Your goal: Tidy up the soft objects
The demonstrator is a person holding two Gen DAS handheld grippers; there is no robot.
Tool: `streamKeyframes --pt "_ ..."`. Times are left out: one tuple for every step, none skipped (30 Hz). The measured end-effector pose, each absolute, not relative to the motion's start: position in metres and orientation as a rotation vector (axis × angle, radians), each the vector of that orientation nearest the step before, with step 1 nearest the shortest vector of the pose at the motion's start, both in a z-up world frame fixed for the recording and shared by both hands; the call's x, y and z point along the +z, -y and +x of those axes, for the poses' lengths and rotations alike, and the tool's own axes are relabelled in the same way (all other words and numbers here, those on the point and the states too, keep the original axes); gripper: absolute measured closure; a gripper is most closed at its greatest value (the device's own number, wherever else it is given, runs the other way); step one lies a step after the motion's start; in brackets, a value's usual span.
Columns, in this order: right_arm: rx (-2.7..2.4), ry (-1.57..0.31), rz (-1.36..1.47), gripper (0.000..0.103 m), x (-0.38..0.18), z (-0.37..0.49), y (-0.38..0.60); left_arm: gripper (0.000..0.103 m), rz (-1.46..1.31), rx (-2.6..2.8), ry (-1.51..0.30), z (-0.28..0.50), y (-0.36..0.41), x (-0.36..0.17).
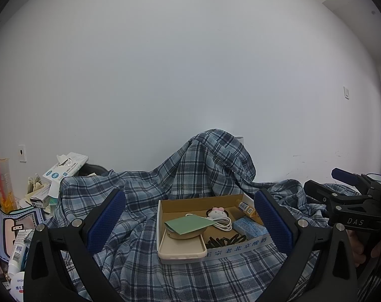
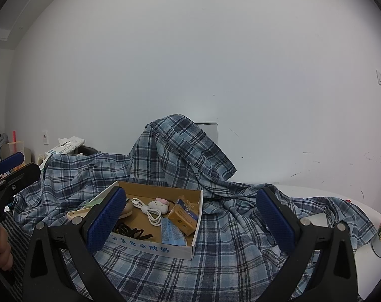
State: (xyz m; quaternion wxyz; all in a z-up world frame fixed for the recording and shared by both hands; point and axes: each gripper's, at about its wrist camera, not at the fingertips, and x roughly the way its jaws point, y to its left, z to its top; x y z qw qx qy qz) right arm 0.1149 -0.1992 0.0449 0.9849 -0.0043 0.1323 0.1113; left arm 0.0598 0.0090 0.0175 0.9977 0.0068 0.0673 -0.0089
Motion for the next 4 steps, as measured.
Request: streamKeyframes --pt "0.224 -0.266 -0.009 0.000 0.0449 0.1149 0.1992 0.000 0.013 -0.018 -0.135 0.0597 -0.0086 0.0175" --pt "0.223 -0.266 -0.009 0.000 0.0449 0.1148 0.1991 0.000 0.014 -0.018 -0.135 0.0597 -0.0090 0.0175" --pt "0.225 -0.266 -0.009 0.000 0.0450 0.1149 0.1994 0.000 0.014 -0.018 -0.135 0.0597 -0.0090 0.0176" --pt "0.224 -0.266 -0.009 0.000 0.0451 0.1147 0.1993 0.000 0.014 -0.018 -0.135 0.0597 -0.0090 0.0175"
